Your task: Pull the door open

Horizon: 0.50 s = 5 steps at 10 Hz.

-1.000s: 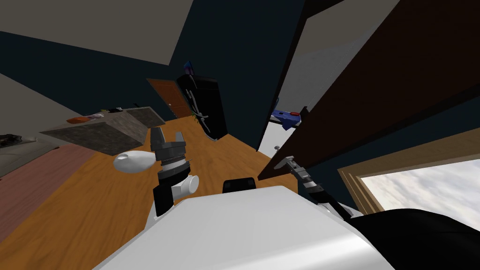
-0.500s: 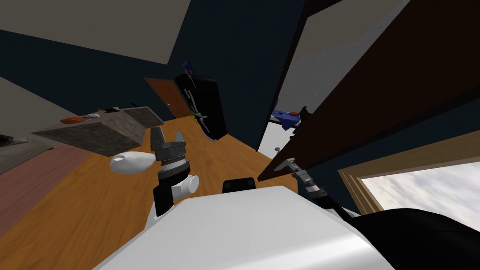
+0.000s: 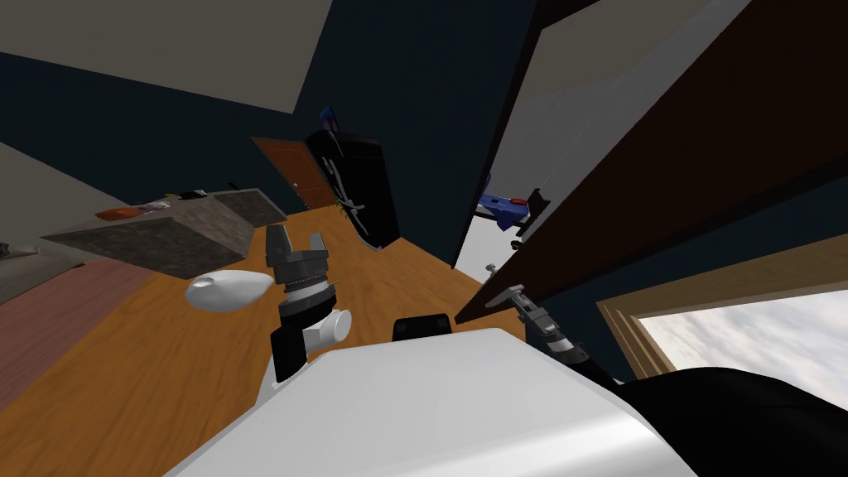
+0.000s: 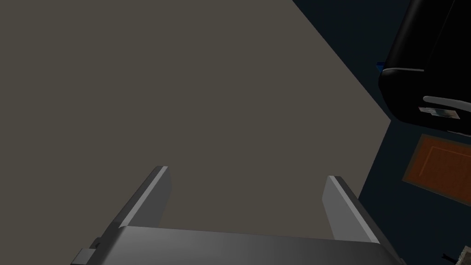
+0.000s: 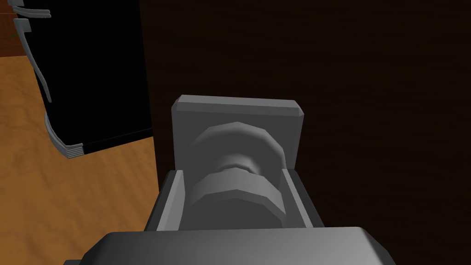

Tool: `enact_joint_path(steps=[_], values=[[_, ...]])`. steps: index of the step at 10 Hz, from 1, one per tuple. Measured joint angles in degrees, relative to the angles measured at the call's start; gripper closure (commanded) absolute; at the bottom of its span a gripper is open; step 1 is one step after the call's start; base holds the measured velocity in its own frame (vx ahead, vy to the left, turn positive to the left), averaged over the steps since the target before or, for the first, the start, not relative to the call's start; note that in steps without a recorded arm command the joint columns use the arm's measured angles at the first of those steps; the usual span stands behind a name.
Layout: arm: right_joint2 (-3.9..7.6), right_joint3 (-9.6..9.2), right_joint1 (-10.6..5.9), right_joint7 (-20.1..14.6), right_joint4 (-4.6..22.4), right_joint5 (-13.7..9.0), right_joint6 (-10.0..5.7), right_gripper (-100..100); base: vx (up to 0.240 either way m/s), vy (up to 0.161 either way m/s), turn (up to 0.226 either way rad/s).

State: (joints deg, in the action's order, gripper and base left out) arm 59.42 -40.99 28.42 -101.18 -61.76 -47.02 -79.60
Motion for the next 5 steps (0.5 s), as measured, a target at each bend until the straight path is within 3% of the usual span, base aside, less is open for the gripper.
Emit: enact_joint_path(steps=[1, 5], values=[[0.28, -0.42, 0.87, 0.3, -0.3, 0.4, -1.2, 100, 0.028, -0.033, -0.02], [-0.64, -2.87, 1.74, -0.5, 3.6, 3.2, -7.2, 100, 0.02, -0.037, -0.019]])
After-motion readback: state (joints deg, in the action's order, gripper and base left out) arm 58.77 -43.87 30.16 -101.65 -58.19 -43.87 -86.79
